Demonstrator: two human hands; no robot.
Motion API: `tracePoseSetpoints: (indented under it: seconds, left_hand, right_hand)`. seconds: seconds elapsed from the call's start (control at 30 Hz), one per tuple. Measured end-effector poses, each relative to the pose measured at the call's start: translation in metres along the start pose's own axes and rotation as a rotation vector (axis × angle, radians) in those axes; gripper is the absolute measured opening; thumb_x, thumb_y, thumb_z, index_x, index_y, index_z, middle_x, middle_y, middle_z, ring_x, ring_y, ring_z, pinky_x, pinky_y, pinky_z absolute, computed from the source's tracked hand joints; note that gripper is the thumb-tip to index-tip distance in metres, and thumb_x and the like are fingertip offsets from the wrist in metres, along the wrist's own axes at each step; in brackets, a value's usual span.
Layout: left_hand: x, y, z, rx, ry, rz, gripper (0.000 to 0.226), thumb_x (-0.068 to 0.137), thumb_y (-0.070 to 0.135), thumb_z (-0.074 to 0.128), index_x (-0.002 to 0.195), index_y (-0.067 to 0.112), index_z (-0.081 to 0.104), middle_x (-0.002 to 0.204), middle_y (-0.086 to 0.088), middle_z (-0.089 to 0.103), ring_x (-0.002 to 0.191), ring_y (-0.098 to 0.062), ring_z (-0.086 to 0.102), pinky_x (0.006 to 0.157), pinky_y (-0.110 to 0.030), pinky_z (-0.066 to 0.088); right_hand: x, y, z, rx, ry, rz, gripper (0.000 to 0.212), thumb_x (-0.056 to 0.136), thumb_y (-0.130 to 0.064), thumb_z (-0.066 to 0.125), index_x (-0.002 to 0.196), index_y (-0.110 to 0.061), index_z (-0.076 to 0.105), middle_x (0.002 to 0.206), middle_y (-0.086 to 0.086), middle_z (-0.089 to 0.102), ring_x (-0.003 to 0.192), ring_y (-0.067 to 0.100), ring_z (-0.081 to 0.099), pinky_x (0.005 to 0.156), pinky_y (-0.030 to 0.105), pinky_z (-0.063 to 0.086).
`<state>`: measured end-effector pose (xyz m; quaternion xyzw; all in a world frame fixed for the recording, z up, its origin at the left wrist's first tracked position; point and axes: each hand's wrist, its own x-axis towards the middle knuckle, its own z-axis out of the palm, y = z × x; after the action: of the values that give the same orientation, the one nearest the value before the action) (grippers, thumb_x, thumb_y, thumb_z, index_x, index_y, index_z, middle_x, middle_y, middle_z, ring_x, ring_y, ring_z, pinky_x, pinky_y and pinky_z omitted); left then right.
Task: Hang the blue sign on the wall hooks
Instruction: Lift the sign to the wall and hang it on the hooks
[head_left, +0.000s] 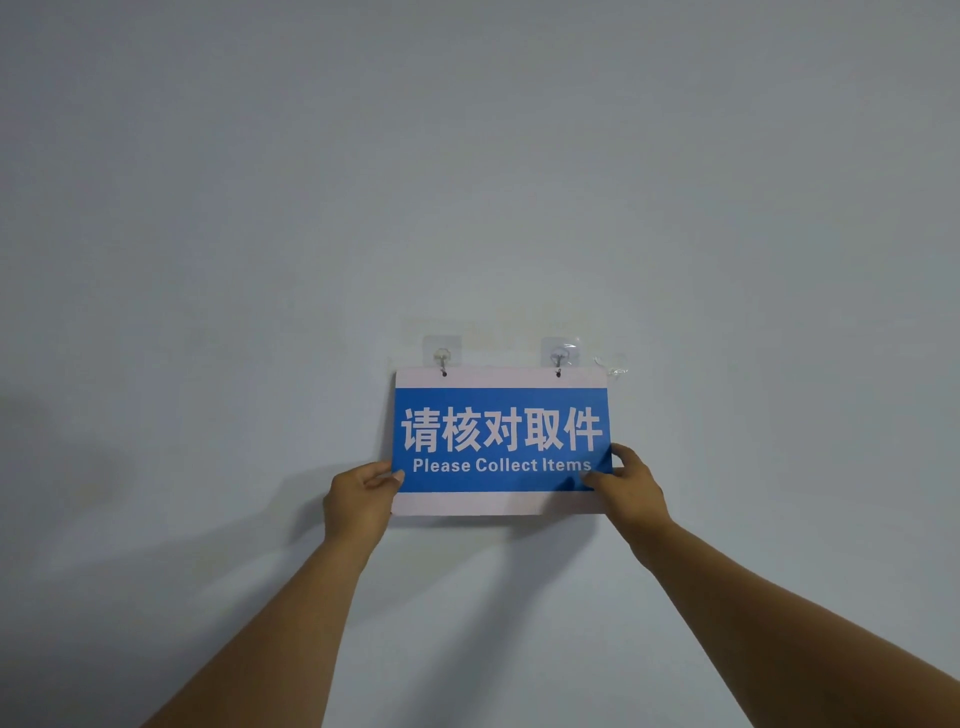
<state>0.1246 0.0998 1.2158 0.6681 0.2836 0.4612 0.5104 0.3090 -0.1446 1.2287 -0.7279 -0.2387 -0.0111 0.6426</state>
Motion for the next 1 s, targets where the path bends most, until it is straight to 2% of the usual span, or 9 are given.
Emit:
tracePoseSetpoints:
  seconds: [0.1, 0.17, 0.33, 0.43, 0.53, 0.63, 0.77, 0.9, 1.0]
  left_hand:
    - [0.006, -0.005, -0.001, 0.021, -0.032, -0.009, 0.020, 0.085, 0.025, 0.074, 0.104, 0.021, 0.074, 0.098, -0.003, 0.078, 0.093, -0.026, 0.074, 0.088, -0.048, 0.060]
    - [0.006, -0.004, -0.002, 0.082, -0.054, 0.013, 0.018, 0.087, 0.027, 0.072, 0.103, 0.018, 0.076, 0.097, -0.002, 0.078, 0.095, -0.025, 0.074, 0.089, -0.044, 0.059]
    - [0.006, 0.009, -0.002, 0.217, -0.015, 0.104, 0.031, 0.093, 0.030, 0.065, 0.115, 0.009, 0.072, 0.109, -0.007, 0.076, 0.091, -0.020, 0.067, 0.075, -0.028, 0.049]
    - [0.008, 0.025, 0.005, 0.220, 0.009, 0.135, 0.041, 0.095, 0.033, 0.062, 0.128, 0.009, 0.062, 0.120, -0.007, 0.071, 0.090, -0.016, 0.060, 0.065, -0.022, 0.043]
    - [0.013, 0.036, 0.016, 0.186, -0.036, 0.128, 0.045, 0.095, 0.035, 0.061, 0.134, 0.013, 0.055, 0.126, -0.007, 0.068, 0.091, -0.017, 0.062, 0.057, -0.019, 0.044]
    - [0.015, 0.037, 0.024, 0.193, -0.032, 0.109, 0.045, 0.094, 0.034, 0.062, 0.133, 0.013, 0.052, 0.127, -0.009, 0.067, 0.091, -0.019, 0.064, 0.055, -0.020, 0.046]
    - [0.015, 0.035, 0.026, 0.205, -0.017, 0.086, 0.045, 0.095, 0.031, 0.062, 0.133, 0.011, 0.050, 0.126, -0.010, 0.067, 0.092, -0.022, 0.065, 0.055, -0.021, 0.047]
    - [0.017, 0.028, 0.024, 0.206, -0.008, 0.040, 0.048, 0.095, 0.030, 0.061, 0.137, 0.012, 0.047, 0.128, -0.011, 0.067, 0.101, -0.026, 0.066, 0.069, -0.029, 0.049]
    - [0.016, 0.024, 0.024, 0.216, 0.002, 0.011, 0.050, 0.095, 0.029, 0.061, 0.139, 0.010, 0.046, 0.129, -0.012, 0.066, 0.110, -0.030, 0.066, 0.071, -0.029, 0.048]
  right_hand:
    - [0.006, 0.004, 0.003, -0.009, -0.004, 0.020, 0.057, 0.094, -0.016, 0.064, 0.146, -0.018, 0.043, 0.134, 0.013, 0.063, 0.106, 0.026, 0.060, 0.087, 0.040, 0.050]
    - [0.011, 0.006, 0.003, -0.036, 0.011, 0.033, 0.056, 0.093, -0.020, 0.065, 0.145, -0.017, 0.045, 0.134, 0.014, 0.063, 0.107, 0.027, 0.060, 0.088, 0.041, 0.052]
    - [0.020, 0.007, 0.003, -0.098, 0.062, 0.046, 0.067, 0.088, -0.030, 0.068, 0.147, -0.021, 0.039, 0.139, 0.016, 0.057, 0.117, 0.034, 0.062, 0.097, 0.053, 0.055]
    - [0.026, 0.000, 0.003, -0.082, 0.071, 0.014, 0.065, 0.091, -0.026, 0.067, 0.149, -0.020, 0.037, 0.142, 0.016, 0.055, 0.121, 0.035, 0.061, 0.097, 0.051, 0.055]
    - [0.033, -0.007, 0.007, -0.058, 0.074, -0.013, 0.064, 0.092, -0.022, 0.067, 0.149, -0.019, 0.037, 0.141, 0.015, 0.056, 0.118, 0.033, 0.061, 0.096, 0.052, 0.054]
    - [0.037, -0.007, 0.014, -0.060, 0.083, -0.031, 0.063, 0.090, -0.023, 0.069, 0.146, -0.021, 0.039, 0.137, 0.014, 0.058, 0.108, 0.027, 0.062, 0.090, 0.049, 0.056]
    - [0.040, -0.003, 0.019, -0.083, 0.114, -0.032, 0.062, 0.087, -0.024, 0.069, 0.142, -0.024, 0.042, 0.136, 0.012, 0.058, 0.116, 0.032, 0.063, 0.092, 0.051, 0.058]
    - [0.043, 0.002, 0.022, -0.060, 0.115, -0.020, 0.062, 0.086, -0.023, 0.069, 0.142, -0.022, 0.042, 0.138, 0.012, 0.056, 0.117, 0.032, 0.062, 0.092, 0.049, 0.057]
    - [0.042, 0.007, 0.024, -0.063, 0.116, -0.025, 0.062, 0.085, -0.023, 0.071, 0.141, -0.022, 0.043, 0.138, 0.011, 0.056, 0.118, 0.032, 0.062, 0.093, 0.049, 0.058]
